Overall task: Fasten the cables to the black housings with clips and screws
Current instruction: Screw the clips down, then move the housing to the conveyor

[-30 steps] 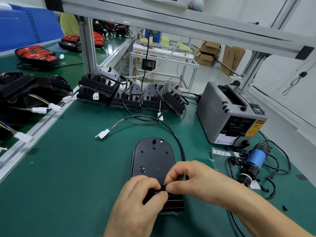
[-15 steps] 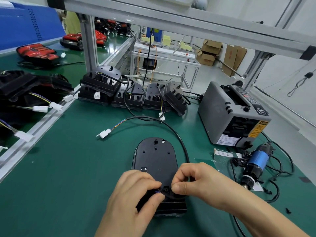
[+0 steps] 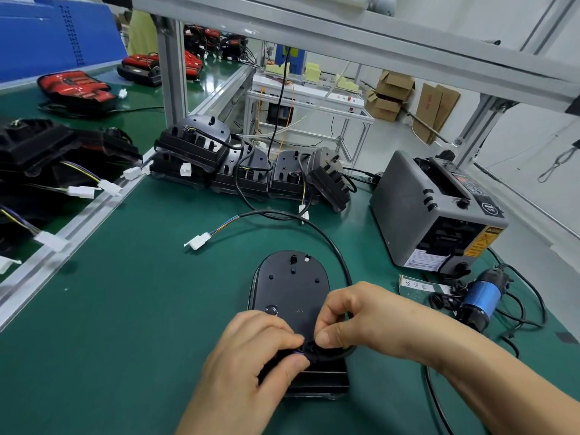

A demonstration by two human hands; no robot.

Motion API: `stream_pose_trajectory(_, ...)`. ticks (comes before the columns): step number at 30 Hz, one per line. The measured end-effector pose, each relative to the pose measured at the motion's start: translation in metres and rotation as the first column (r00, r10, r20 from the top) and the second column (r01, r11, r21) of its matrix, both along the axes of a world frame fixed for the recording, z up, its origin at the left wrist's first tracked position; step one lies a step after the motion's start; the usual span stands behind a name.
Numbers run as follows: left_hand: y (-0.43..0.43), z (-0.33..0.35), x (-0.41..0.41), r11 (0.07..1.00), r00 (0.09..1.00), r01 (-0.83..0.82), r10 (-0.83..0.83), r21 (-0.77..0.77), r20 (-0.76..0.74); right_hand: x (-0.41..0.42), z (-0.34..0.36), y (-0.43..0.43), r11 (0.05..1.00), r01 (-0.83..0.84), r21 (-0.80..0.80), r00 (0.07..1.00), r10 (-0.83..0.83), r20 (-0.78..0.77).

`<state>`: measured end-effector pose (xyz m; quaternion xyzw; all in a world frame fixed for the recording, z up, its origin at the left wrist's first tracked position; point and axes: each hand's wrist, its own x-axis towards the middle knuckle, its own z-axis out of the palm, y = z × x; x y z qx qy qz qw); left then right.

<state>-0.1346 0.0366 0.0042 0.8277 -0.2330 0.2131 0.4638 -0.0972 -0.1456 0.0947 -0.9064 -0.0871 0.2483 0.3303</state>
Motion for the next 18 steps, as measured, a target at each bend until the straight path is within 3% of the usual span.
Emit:
stream_pose_trajectory(14, -0.0004, -0.0005, 0.0002, 1.000, 1.000, -0.002, 0.002, -0.027, 0.015, -0.0001, 0.0024, 0.0018, 0.997, 0.027, 0.067, 0.997, -0.022, -0.072)
stream_pose_trajectory(18, -0.0005, 0.0002, -0.0005, 1.000, 1.000, -0.010, 0.010, -0.027, 0.011, -0.0003, 0.0024, 0.0048, 1.000, -0.008, -0.009, 0.999, 0.007, -0.044)
